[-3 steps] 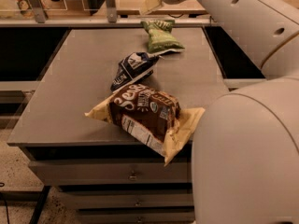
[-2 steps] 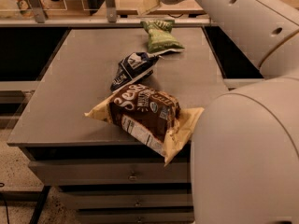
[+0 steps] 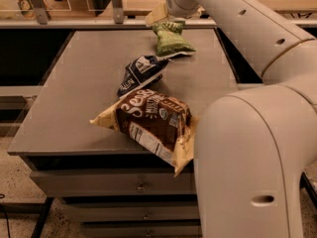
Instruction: Pick green jalapeno chip bag
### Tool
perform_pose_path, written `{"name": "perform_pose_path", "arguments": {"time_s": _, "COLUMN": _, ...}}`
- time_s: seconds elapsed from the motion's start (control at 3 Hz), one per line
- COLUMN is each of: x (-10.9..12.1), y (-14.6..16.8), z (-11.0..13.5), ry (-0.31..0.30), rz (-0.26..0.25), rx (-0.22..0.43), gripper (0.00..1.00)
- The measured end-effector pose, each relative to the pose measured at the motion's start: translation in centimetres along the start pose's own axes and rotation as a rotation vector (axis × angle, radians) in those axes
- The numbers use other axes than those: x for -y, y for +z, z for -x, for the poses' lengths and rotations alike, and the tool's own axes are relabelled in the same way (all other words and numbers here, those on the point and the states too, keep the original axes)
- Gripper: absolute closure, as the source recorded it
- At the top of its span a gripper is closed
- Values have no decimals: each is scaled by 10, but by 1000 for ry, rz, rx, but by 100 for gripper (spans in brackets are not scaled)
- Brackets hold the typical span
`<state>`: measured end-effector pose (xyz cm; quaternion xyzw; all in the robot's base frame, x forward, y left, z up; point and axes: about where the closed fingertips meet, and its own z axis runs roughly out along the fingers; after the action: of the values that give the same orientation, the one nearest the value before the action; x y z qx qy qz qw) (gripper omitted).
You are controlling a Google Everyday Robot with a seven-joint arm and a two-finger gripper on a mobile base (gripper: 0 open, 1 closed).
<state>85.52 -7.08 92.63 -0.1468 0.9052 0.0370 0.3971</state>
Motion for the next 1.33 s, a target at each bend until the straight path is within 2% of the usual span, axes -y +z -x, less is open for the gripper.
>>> {"name": "perform_pose_path", "arguments": {"time_s": 0.33, "x": -3, "y": 25, "z": -10, "ry": 61, "rz": 52, "rx": -2, "gripper": 0}}
{"name": "perform_pose_path", "arguments": {"time_s": 0.67, "x": -10, "y": 44, "z": -17, "ry": 94, "rz": 78, "rx": 8, "gripper": 0}}
{"name": "perform_pose_path", "arguments": {"time_s": 1.0, "x": -11, "y": 60, "z": -28, "ry": 95, "rz": 67, "rx": 0, "gripper": 0}}
{"name": "perform_pose_path", "arguments": {"time_s": 1.33, "x": -12, "y": 71, "z": -36, "ry": 79, "rz": 36, "rx": -5, "gripper": 18}}
